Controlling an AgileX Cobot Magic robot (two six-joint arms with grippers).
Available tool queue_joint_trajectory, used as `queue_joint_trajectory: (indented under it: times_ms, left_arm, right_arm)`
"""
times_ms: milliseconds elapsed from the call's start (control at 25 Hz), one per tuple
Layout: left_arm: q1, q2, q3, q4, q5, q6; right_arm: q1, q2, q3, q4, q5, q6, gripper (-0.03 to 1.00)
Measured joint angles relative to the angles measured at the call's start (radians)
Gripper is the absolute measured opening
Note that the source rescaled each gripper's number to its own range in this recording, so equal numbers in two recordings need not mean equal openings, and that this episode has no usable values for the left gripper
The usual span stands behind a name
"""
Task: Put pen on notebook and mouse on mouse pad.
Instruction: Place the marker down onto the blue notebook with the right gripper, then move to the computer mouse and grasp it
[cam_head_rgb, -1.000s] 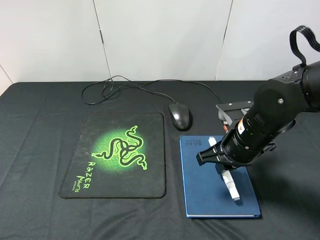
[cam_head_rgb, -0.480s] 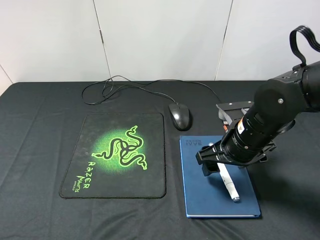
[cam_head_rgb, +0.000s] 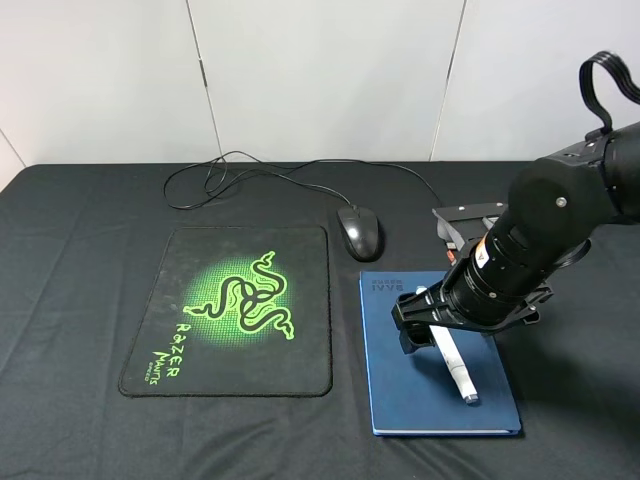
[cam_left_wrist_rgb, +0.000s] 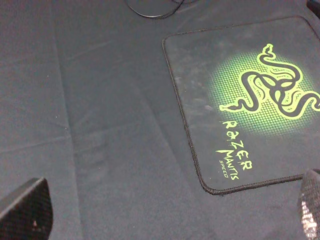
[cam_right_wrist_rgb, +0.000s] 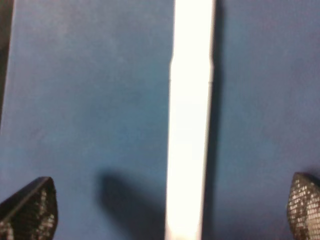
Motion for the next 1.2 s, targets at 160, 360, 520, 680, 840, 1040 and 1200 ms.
queue_joint_trajectory:
  times_ms: [160, 360, 520, 680, 840, 1040, 1200]
  left_arm:
    - [0.000, 0.000, 0.000, 0.000, 0.000, 0.000]
    - [0.000, 0.000, 0.000, -0.001, 0.000, 0.000]
    - [0.000, 0.000, 0.000, -0.001, 0.000, 0.000]
    - [0.000, 0.000, 0.000, 0.000, 0.000, 0.000]
    - [0.000, 0.000, 0.000, 0.000, 0.000, 0.000]
    - [0.000, 0.000, 0.000, 0.000, 0.000, 0.000]
    - [0.000, 0.000, 0.000, 0.000, 0.000, 0.000]
  right_arm:
    - [0.000, 0.000, -0.010, 0.000, 0.048, 0.000, 1.00]
    - [0.000, 0.000, -0.073, 0.002, 0.176, -0.006, 1.00]
    - [0.000, -0.033, -0.108, 0.003, 0.267, -0.022, 1.00]
    - [0.000, -0.108, -0.111, 0.003, 0.317, -0.022, 1.00]
    - [0.000, -0.206, -0.112, 0.003, 0.364, -0.022, 1.00]
    - [0.000, -0.336, -0.112, 0.006, 0.400, -0.022, 1.00]
    - [0.000, -0.428, -0.112, 0.019, 0.414, -0.022, 1.00]
